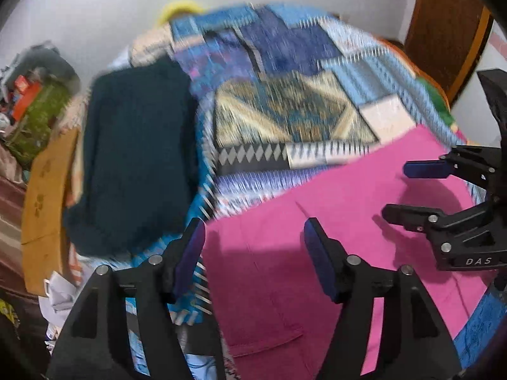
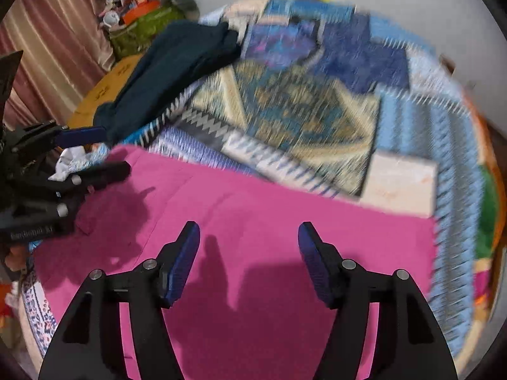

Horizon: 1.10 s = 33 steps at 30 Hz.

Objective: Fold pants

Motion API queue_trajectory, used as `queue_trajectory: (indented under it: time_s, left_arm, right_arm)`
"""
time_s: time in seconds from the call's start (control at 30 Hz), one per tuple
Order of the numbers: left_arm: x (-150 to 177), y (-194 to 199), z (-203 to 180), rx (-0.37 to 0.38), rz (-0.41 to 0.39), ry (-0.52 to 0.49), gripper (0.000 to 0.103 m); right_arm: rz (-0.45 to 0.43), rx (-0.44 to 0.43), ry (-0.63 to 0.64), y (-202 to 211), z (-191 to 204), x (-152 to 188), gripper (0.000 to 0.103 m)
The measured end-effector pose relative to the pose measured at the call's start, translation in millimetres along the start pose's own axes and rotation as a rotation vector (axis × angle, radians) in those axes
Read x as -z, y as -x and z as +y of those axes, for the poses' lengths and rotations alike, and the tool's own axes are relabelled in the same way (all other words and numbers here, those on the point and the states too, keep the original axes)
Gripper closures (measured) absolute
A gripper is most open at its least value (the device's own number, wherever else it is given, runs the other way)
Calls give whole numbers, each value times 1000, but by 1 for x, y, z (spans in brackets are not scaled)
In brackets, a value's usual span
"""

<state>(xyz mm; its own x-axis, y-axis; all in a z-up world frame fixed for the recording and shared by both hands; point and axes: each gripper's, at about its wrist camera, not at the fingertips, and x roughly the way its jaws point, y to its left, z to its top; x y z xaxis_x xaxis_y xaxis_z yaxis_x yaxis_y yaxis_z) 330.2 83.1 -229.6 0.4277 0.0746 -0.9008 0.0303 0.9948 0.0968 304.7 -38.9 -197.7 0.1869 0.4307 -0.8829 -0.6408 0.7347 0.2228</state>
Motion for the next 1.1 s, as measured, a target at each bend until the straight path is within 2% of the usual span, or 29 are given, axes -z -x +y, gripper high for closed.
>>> queue_trajectory:
  time_s: [0.03,0.1,0.17,0.23,0.53,0.7,0.83,0.93,1.1]
  left_arm:
    - [4,-10,0,-4,36,-7,38]
    - [11,-19,0,-39,56,-2,38]
    - [16,-21,3,-40,57,-2,35]
    - [19,-16,5,-55,44,-4,33]
    - [47,8,12,-45,37,0,32]
    - [67,30,8,-91,-5,-10,31]
    - [81,42,8,-110,-18,-5,28]
    - [94,51,9,-124,-44,6,21]
    - [106,63,16,-101,-61,49,21]
  right_arm:
    - [44,-21,-18,-9,-1,4,42]
    - [129,-47,-17,-22,-2,11,42]
    - [101,-36,40,-17,1,17,35]
    - [99,-40,38,-12,0,24,32]
    - [76,22,28,20,-10,64,30]
    - [54,59,2,41,-15,88,30]
    - [27,92,-32,51,-17,102,29]
    - [13,87,-71,58,-19,112,29]
    - [-11,109,-88,69,-15,123,29]
